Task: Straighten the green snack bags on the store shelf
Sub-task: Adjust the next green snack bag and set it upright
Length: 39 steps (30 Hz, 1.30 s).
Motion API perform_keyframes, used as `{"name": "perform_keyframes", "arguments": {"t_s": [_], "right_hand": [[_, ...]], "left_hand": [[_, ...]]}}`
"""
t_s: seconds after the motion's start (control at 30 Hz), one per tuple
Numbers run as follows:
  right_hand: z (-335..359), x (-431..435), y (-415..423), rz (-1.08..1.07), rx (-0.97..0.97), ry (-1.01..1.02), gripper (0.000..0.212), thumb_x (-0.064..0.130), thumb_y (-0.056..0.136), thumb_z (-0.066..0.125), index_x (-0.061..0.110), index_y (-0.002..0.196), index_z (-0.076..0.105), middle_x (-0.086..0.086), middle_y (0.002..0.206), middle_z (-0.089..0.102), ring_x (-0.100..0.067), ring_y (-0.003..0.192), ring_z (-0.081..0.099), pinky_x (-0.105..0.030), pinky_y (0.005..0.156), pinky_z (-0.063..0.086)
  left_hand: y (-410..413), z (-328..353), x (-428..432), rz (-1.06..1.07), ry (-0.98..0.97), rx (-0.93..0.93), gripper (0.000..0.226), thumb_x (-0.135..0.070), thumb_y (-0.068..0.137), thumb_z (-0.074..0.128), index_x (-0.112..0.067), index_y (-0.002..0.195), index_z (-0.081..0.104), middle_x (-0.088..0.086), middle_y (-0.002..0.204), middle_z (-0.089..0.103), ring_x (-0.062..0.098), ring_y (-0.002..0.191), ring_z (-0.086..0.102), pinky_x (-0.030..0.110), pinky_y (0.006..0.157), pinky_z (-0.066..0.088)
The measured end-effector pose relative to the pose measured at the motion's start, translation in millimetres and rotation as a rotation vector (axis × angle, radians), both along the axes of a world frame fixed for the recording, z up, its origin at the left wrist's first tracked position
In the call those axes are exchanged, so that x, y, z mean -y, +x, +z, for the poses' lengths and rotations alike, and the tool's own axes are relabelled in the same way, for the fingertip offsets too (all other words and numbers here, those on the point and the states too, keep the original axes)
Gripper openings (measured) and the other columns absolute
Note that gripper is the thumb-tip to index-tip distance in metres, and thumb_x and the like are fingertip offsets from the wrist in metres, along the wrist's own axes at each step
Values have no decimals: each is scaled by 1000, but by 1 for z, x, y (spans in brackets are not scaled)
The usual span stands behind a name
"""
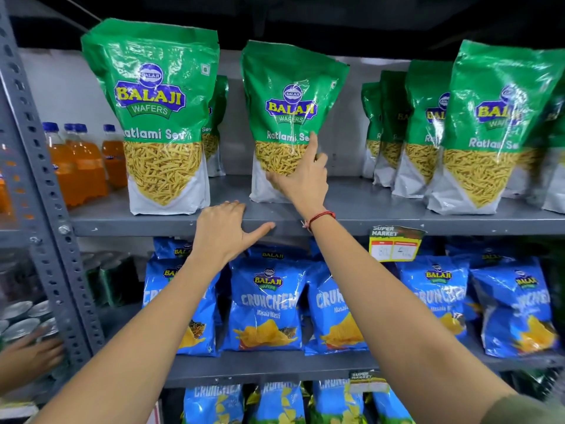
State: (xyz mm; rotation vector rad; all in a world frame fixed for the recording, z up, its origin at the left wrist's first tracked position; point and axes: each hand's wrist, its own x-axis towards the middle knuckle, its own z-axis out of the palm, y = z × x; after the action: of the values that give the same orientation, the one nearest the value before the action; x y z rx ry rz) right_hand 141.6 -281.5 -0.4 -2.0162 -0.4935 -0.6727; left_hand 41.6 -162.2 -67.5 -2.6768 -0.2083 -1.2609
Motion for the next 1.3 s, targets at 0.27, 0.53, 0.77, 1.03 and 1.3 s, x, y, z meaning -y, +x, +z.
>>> {"name": "perform_keyframes", "arguments": {"t_s": [0.27,0.53,0.77,1.03,1.3], "right_hand": [[-4,21,-25,2,51,-3,113,46,69,80,23,152,7,-14,129,40,-38,114,50,-45,84,48],[-8,41,-51,13,80,-11,113,50,68,79,26,152,7,-11,129,40,-35,115,51,-42,82,47],[-11,56,-69,37,93,13,117,54,64,79,30,152,5,-8,132,40,-35,118,51,-46,87,47],[-14,73,-50,281,-34,253,126,57,59,83,26,153,5,-8,149,31,-21,135,38,-37,108,36],[-13,69,-19,529,-244,229,109,58,41,86,25,134,39,6,127,60,-11,115,59,-39,103,48]], "left_hand": [[0,0,0,-2,4,11,80,-81,75,28,-10,75,63,7,66,63,28,63,61,29,50,31],[4,-2,-3,8,-29,12,87,-86,72,22,-11,83,65,7,75,67,27,69,63,33,54,42],[6,-3,-6,7,-40,4,86,-88,69,20,-13,75,62,7,71,65,26,65,61,33,51,35],[6,-4,-6,16,-42,2,84,-87,70,22,-12,74,62,8,69,64,29,63,62,33,52,38],[4,-3,-5,-5,-31,15,83,-85,71,23,-11,73,62,8,67,64,28,64,61,32,53,37]]}}
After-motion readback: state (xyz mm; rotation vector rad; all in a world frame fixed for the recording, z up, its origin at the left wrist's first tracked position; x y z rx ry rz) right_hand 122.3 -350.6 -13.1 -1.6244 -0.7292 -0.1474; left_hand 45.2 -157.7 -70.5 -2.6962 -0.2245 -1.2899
